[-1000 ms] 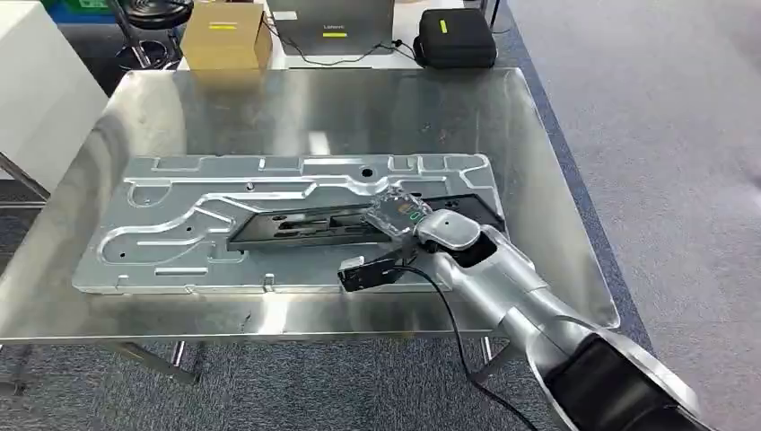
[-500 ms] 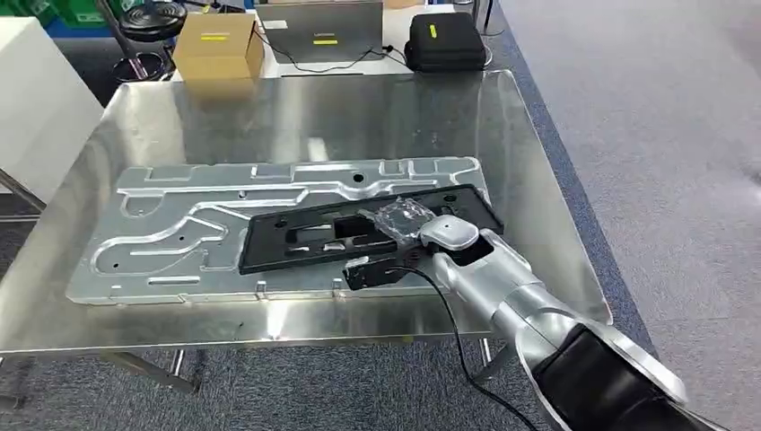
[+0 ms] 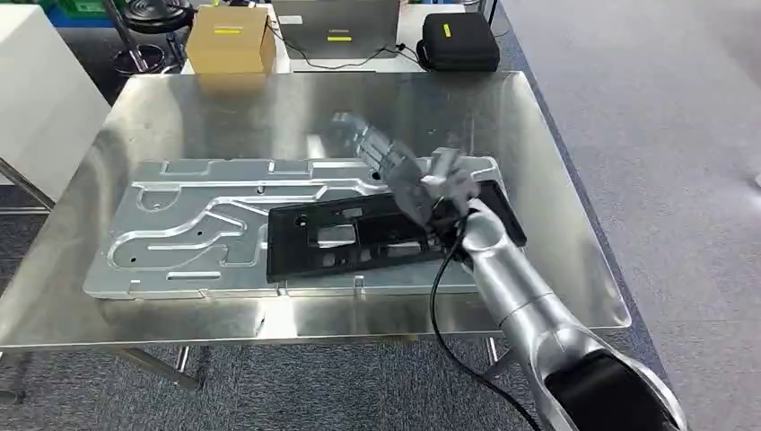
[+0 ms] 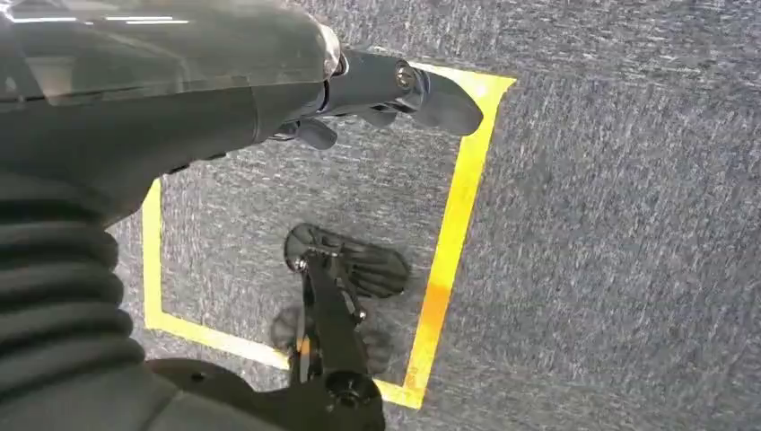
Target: Take the parts from the cabinet and place them on the table.
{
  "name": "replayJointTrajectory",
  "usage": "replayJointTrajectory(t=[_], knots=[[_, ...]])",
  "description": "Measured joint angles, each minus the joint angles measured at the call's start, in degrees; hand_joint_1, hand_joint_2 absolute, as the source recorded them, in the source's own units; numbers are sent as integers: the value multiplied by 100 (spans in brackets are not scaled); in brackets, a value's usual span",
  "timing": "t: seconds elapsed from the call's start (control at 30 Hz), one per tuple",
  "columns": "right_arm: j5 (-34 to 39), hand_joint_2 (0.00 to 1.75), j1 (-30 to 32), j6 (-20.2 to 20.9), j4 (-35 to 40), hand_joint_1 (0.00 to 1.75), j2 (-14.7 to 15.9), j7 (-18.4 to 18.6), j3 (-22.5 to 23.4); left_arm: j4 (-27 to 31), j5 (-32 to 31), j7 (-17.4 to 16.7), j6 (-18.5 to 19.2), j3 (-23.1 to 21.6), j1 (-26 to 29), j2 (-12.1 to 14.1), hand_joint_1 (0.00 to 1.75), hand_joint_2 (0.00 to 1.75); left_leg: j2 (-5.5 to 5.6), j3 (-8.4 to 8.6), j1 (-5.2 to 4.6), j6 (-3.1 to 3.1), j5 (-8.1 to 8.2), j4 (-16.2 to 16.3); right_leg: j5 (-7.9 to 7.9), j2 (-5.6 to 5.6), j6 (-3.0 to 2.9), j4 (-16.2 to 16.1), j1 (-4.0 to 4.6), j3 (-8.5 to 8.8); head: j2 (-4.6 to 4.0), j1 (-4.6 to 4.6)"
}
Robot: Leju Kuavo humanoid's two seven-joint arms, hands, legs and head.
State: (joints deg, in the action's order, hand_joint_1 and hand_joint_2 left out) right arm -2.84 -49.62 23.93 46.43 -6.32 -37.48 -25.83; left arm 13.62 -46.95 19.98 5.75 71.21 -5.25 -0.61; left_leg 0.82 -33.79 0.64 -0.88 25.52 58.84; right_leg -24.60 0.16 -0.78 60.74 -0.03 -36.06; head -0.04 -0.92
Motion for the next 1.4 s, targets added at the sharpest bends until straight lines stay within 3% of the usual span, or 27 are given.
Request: replayJointTrajectory(t=[0.03,0.13,0.2,0.27,0.33,0.37,0.43,0.47,0.5,0.53,0.67,0.7,0.77,0.83,0.87,0.9,0.97,1.0,1.03,1.1,1.17,1.2,1.23,1.27,1.33,1.37,1.4], knots=[[142,0,47,4,251,0,35,-44,102,-11,19,4,0,2,-4,-13,0,0,3,-12,-40,29,11,10,-65,-18,-20,-146,25,58,-2,7],[1185,0,488,170,1218,0,259,-236,573,-13,107,24,-9,28,20,-13,0,0,11,-3,5,102,4,-29,-52,-20,-16,-166,57,61,0,2],[1955,0,794,254,2018,0,429,-284,1102,-13,160,61,-24,70,56,-18,0,0,3,-21,-7,141,102,42,8,-66,-35,-313,-24,140,0,9],[2298,0,1098,191,2666,0,644,-302,1829,-15,205,100,-48,120,84,-22,0,0,-34,-279,1,161,513,673,4,-83,-67,-330,-28,165,0,39],[1832,0,1612,-130,3222,0,822,-295,2731,-15,238,122,-98,162,125,-24,0,0,-43,-633,13,199,894,1516,5,-136,-66,-318,-21,180,0,35],[1429,0,1837,-342,3466,0,832,-289,3222,-15,238,127,-131,175,157,-24,0,0,-48,-689,21,212,906,1667,4,-139,-64,-305,-26,170,0,39],[807,0,2196,-819,3919,0,833,-289,4078,-15,238,146,-146,206,179,-24,0,0,-50,-422,51,231,566,1181,-9,-123,-45,-282,-44,161,0,42],[584,0,2377,-1101,4102,0,833,-289,4443,-15,238,164,-160,214,171,-24,0,0,-49,-128,64,228,289,623,-26,-119,-18,-253,-54,164,0,42],[399,0,2512,-1371,4255,0,835,-289,4787,-15,236,175,-164,221,164,-24,0,0,-46,104,73,216,136,159,-50,-117,19,-213,-57,156,0,42],[314,0,2634,-1512,4383,0,848,-289,5082,-15,232,177,-166,236,157,-24,0,0,-34,170,38,195,230,53,-55,-111,60,-172,-23,121,0,43],[84,0,2911,-1854,4677,0,857,-284,5639,-15,232,179,-197,256,141,-24,0,0,-42,127,-7,43,133,42,27,-82,194,-178,-66,91,0,37],[-16,0,3039,-2128,4705,0,892,-284,5733,-15,232,179,-199,260,120,-24,0,0,-73,110,21,-50,67,-10,-62,-73,238,-125,-90,80,0,37],[-301,0,3382,-2685,4674,0,1010,-282,5785,-15,249,170,-205,275,82,-24,0,0,-66,23,14,-133,-4,-13,-617,-58,267,409,-91,-115,0,26],[-854,0,3734,-3282,4512,0,1060,-282,5851,-15,267,164,-205,302,86,-24,0,0,-63,-79,-17,-140,-83,-13,-1102,-50,289,1218,-92,-372,0,33],[-1112,0,3956,-3549,4379,0,1069,-282,5901,-15,278,164,-205,313,85,-24,0,0,-63,-134,-28,-146,-121,-10,-1159,-50,290,1424,-92,-390,0,31],[-1302,0,4203,-3782,4206,0,1080,-278,5965,-15,280,164,-210,328,90,-26,0,0,-57,-198,-44,-144,-169,-10,-1072,-49,278,1397,-92,-285,0,26],[-1426,0,4510,-4044,3937,0,1091,-275,6083,-15,273,164,-210,352,100,-28,0,0,-44,-303,-69,-129,-249,-9,-755,-49,234,875,-90,119,0,28],[-1534,0,4673,-4135,3729,0,1097,-275,6206,-15,253,164,-210,363,103,-35,0,0,-41,-357,-84,-107,-307,-5,-594,-50,179,239,-80,578,0,33],[-1610,0,4803,-4179,3631,0,1101,-275,6312,-15,247,164,-210,369,102,-46,0,0,-42,-373,-92,-80,-340,-3,-733,-56,139,-260,-57,936,0,35],[-1782,0,5059,-4280,3485,0,1095,-284,6518,-15,229,164,-205,391,111,-59,0,0,-44,-327,-96,-10,-411,-34,-642,-43,123,-363,-1,950,0,48],[-1953,0,5162,-4341,3299,0,1093,-280,6734,-15,190,164,-197,396,130,-59,0,0,-48,-347,-66,69,-516,-81,-568,-42,50,-392,41,902,0,22],[-2073,0,5221,-4343,3194,0,1073,-282,6830,-15,177,170,-197,396,136,-57,0,0,-56,-385,-64,98,-474,-57,-475,-61,-2,-442,-22,844,0,20],[-2244,0,5253,-4341,3114,0,1067,-275,6965,-15,169,179,-177,396,142,-59,0,0,-56,-465,-56,114,-182,77,-406,-71,-51,-442,-20,763,0,24],[-2401,0,5276,-4339,3061,0,1047,-278,7080,-15,144,179,-157,396,162,-72,0,0,-56,-552,-50,124,244,379,-342,-74,-91,-441,-18,680,0,57],[-2688,0,5321,-4341,2980,0,1012,-280,7332,-15,133,192,-122,396,162,-81,0,0,-58,-694,-41,148,895,1235,-209,-74,-94,-431,-4,510,0,57],[-2766,0,5331,-4341,2941,0,992,-280,7464,-15,131,199,-109,396,155,-81,0,0,-58,-709,-42,149,968,1593,-136,-74,-93,-417,6,410,0,57],[-2802,0,5347,-4339,2902,0,962,-280,7566,-15,129,201,-107,396,153,-81,0,0,-58,-642,-43,143,855,1740,-79,-75,-94,-401,16,309,0,57]])
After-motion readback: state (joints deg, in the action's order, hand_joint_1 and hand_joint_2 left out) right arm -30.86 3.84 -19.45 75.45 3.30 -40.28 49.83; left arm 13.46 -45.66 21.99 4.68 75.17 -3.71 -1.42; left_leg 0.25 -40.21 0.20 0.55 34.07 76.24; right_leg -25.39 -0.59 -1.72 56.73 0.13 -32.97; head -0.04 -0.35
